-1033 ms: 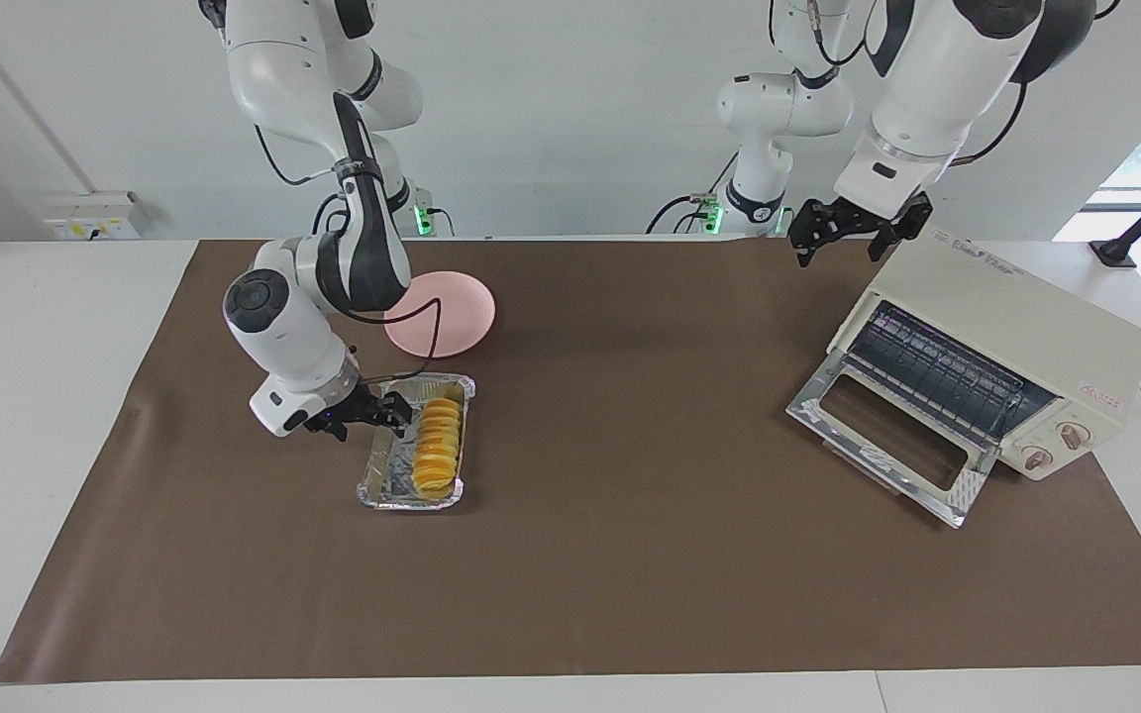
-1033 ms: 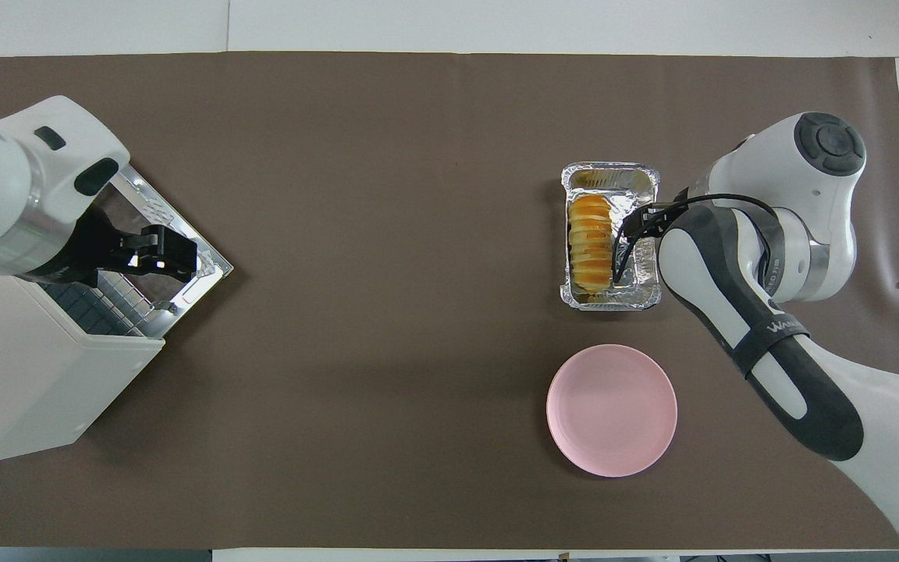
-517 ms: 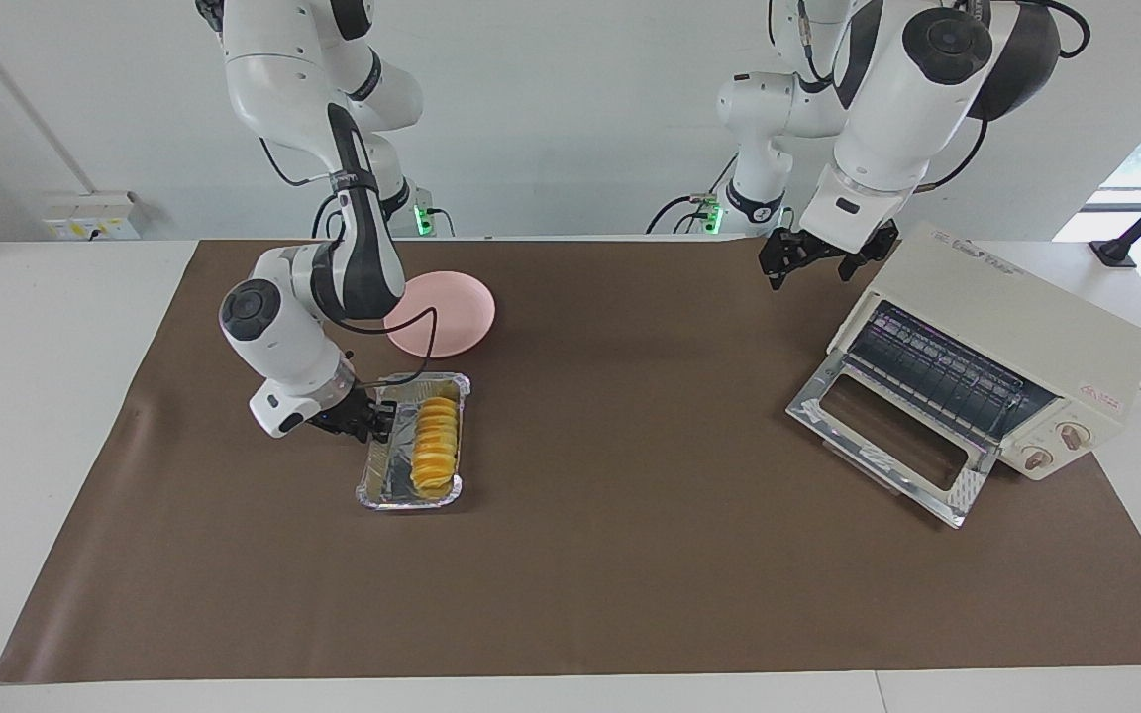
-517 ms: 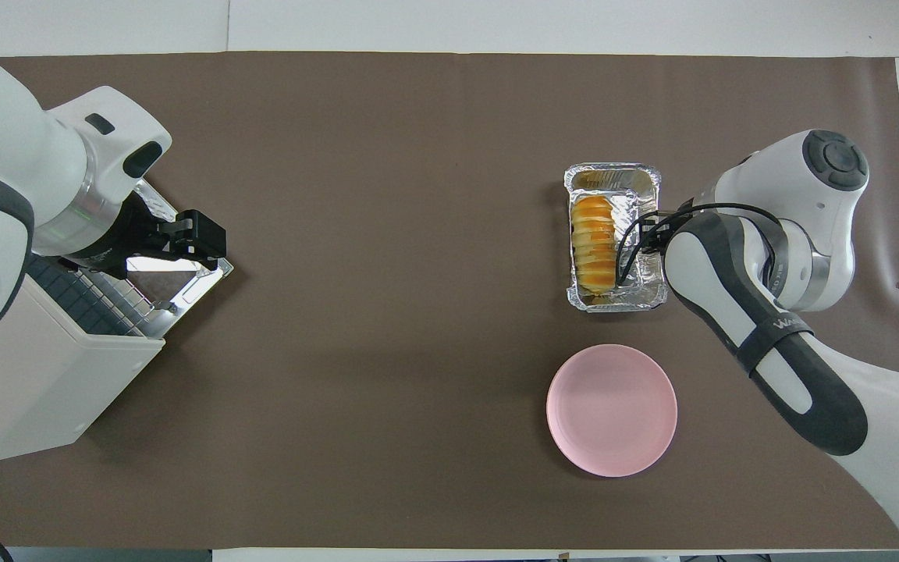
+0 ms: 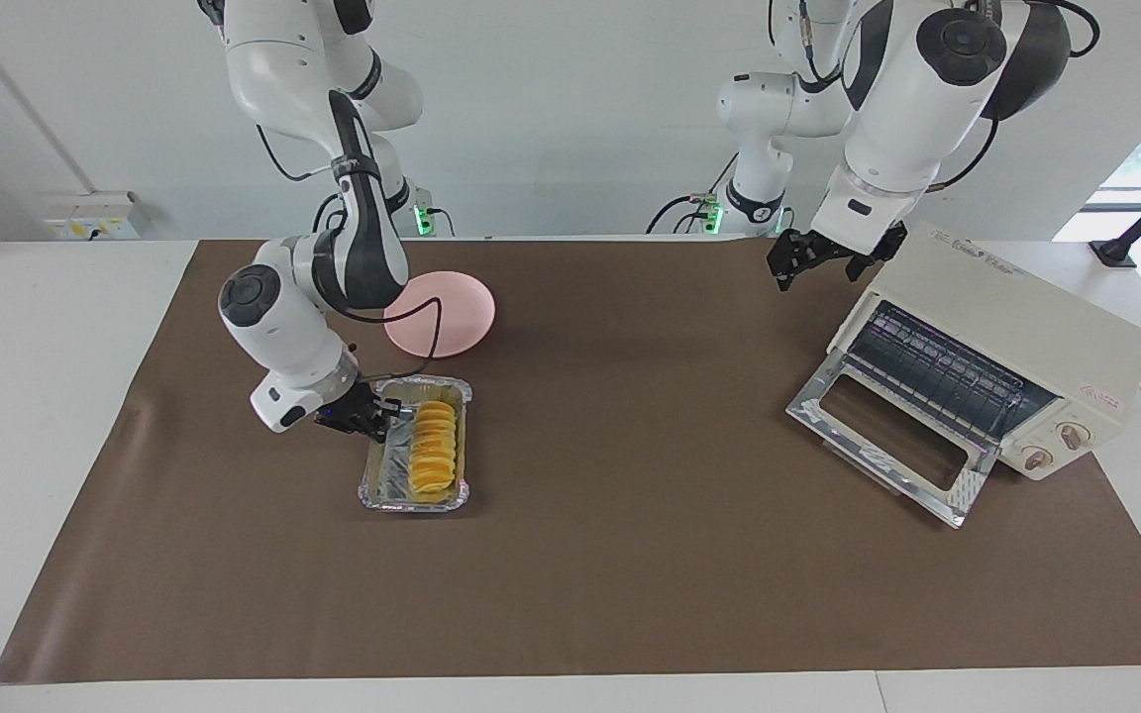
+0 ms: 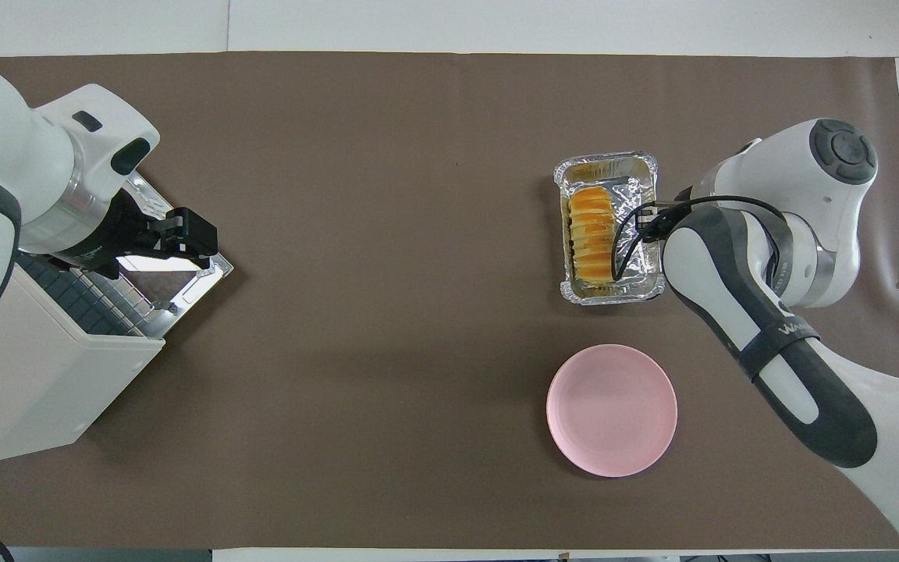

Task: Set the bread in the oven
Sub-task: 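Lift the foil tray with the right gripper while the left gripper approaches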

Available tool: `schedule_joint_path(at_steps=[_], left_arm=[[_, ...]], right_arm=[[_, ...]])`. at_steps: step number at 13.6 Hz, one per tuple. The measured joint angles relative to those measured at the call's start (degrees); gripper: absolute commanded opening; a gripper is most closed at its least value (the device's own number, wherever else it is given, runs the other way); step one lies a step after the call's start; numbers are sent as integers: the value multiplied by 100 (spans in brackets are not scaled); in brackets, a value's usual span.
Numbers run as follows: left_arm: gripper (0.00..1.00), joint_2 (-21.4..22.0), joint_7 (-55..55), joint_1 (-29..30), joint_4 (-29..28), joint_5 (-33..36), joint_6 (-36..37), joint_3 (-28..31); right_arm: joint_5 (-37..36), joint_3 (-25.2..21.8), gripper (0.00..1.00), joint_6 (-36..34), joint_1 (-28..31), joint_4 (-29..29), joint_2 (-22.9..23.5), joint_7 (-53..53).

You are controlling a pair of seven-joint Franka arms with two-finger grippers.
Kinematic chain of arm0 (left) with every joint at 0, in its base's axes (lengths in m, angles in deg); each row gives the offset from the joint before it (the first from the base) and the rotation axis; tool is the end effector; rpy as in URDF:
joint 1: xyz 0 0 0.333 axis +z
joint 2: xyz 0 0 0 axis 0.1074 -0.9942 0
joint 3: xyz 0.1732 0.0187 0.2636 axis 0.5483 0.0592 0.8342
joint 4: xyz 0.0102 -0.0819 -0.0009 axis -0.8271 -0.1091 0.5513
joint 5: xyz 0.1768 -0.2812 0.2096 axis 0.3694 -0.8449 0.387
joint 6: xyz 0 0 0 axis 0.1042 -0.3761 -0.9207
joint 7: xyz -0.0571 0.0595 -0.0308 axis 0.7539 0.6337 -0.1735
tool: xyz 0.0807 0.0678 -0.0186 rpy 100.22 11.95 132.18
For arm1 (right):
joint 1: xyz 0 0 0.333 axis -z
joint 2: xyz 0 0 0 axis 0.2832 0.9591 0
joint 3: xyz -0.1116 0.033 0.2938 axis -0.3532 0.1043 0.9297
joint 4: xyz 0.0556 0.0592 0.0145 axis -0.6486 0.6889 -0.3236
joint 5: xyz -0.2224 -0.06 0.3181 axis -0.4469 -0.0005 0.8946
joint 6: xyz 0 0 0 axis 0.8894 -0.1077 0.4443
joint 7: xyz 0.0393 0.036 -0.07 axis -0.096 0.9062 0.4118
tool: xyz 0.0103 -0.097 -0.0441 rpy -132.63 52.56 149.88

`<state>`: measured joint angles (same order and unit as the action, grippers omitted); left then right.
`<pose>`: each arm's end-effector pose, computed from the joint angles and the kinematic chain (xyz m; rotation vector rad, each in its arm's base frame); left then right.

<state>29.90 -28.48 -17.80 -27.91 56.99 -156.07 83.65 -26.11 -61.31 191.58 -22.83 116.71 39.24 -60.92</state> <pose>0.5385 -0.1604 0.5866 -3.0854 -0.0799 0.2058 0.6165 0.0780 0.3433 -2.9814 0.0623 0.0237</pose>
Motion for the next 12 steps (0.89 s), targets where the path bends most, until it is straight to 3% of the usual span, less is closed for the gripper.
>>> schedule_joint_path(at_steps=[7,12], left_arm=[[100,0,0,57,-20,-7,4,10],[100,0,0,89,-20,-38,2,16]], right_arm=[[241,55,0,-225,-1479,-570,-3,-1416],[357,56,0,174,-2221,-1365,973,-2442]])
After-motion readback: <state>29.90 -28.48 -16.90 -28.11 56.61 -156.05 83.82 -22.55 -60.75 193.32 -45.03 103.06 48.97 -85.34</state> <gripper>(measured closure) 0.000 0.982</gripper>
